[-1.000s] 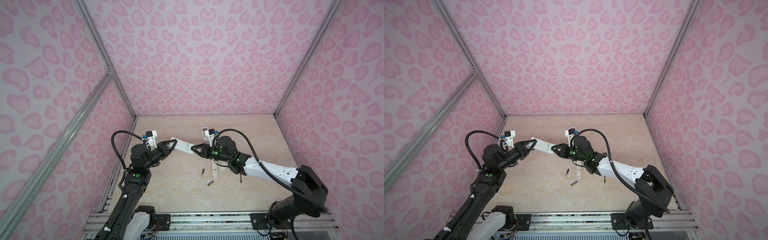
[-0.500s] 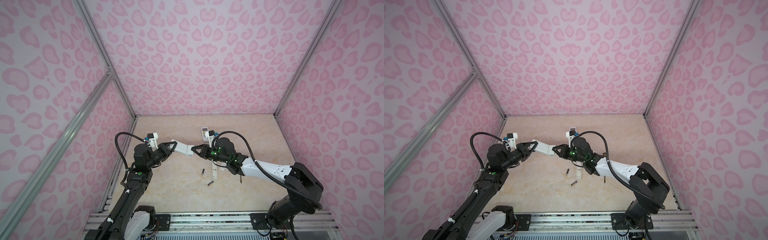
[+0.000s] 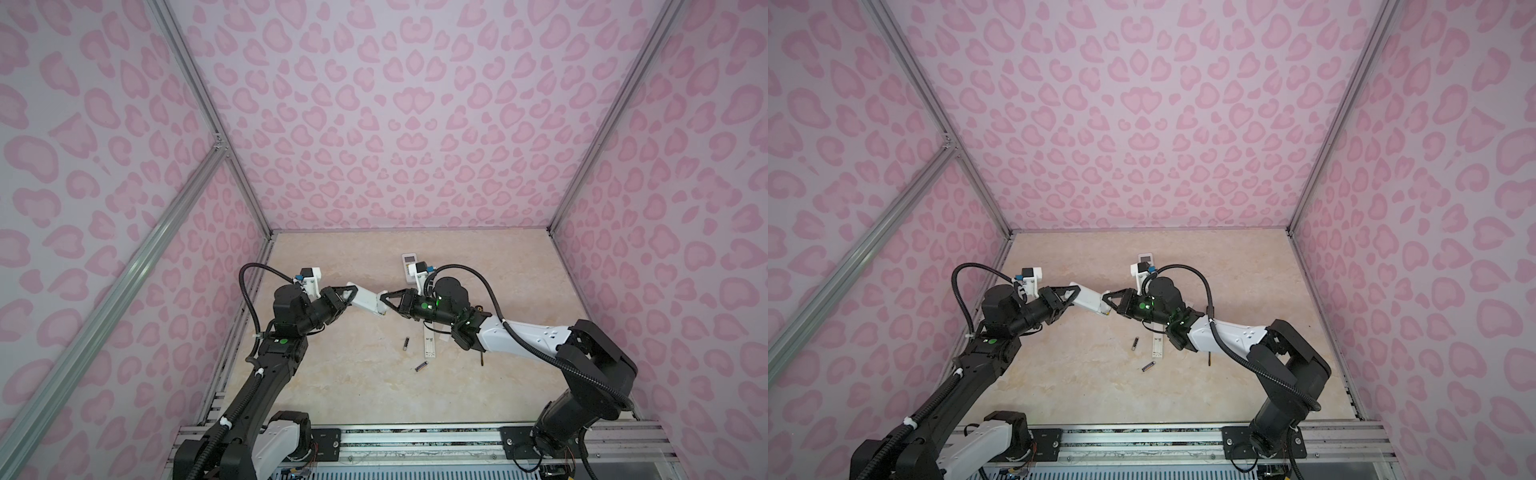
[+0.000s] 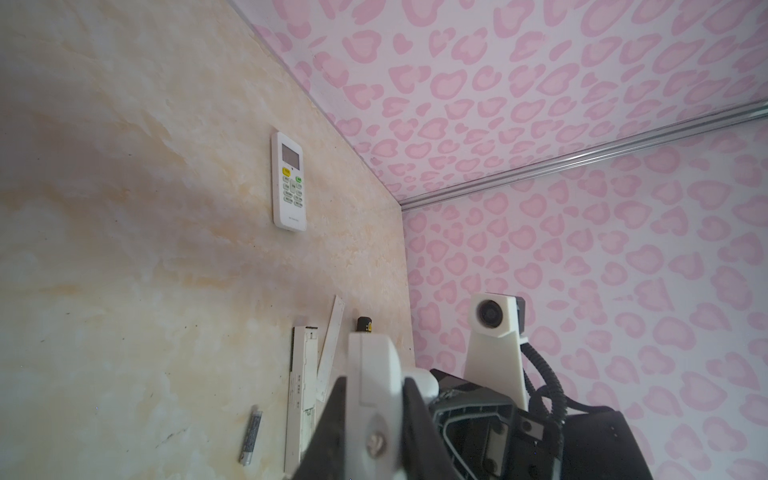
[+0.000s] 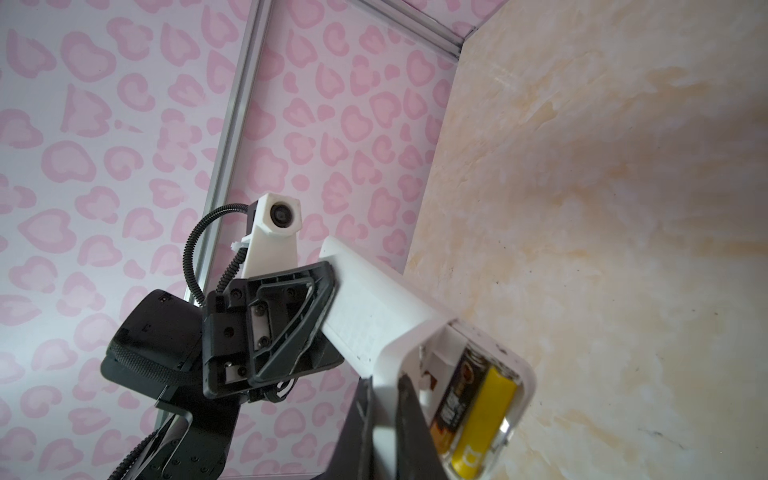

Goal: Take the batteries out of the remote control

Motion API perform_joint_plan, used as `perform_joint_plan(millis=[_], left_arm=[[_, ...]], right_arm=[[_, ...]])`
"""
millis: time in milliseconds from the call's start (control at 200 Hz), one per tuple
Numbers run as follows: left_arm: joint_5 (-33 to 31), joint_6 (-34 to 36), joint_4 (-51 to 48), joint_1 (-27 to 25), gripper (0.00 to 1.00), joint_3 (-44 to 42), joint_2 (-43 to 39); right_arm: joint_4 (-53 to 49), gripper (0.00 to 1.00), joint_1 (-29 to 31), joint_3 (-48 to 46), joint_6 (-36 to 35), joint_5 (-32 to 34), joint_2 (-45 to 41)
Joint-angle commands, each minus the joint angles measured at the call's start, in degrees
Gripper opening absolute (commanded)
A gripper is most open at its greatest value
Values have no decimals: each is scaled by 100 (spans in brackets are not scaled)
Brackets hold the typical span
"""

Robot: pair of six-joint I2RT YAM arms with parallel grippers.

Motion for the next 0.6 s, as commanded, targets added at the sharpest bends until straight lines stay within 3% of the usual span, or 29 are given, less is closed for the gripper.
perform_joint_plan(millis=[0,370,595], left_arm=[[168,98,276,7,4,80,59],[208,271,242,37,4,192,445],[255,554,184,60,4,203,853]], right_arm=[[219,7,-43,-37,84,-84,64],[119,1,-252,-10,-2,-215,46],[-899,0,-624,-13,-692,-38,-159]])
